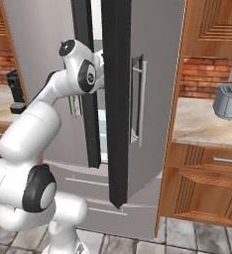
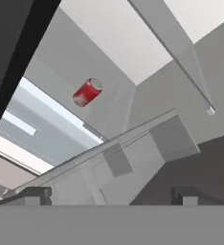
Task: Open the fridge, grab two sodas, and place both sodas inside the bowl with ice on the dining counter.
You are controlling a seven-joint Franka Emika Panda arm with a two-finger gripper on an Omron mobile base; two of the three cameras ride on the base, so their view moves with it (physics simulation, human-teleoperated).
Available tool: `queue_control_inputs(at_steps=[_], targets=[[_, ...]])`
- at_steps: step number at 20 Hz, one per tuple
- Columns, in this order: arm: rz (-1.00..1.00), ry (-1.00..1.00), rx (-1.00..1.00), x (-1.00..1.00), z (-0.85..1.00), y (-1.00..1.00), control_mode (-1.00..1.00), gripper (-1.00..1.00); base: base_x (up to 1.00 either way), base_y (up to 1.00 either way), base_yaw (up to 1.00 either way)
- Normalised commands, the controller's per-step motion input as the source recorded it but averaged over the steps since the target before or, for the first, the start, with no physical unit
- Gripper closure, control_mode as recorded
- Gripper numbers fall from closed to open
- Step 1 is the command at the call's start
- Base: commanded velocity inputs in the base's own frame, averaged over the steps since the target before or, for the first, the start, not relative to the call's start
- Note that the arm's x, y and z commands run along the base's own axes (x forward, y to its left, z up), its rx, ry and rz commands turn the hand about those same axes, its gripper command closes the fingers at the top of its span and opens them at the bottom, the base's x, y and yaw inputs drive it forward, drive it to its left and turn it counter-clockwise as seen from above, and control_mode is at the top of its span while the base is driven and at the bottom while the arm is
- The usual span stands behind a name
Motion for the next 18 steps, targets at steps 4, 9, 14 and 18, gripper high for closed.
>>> queue_control_inputs(at_steps=[4,9,14,18], targets=[[-0.1,0.0,0.0,-0.32,0.0,-0.61,-1.0,-1.0,0.0,0.0,0.0],[-0.11,0.0,0.0,-0.42,0.05,-0.53,-1.0,-1.0,0.0,0.0,0.0],[-0.1,0.0,0.0,-0.26,0.06,-0.69,-1.0,-1.0,0.0,0.0,0.0],[-0.05,0.0,0.02,0.0,0.1,-0.93,-1.0,-1.0,0.0,0.0,0.0]])
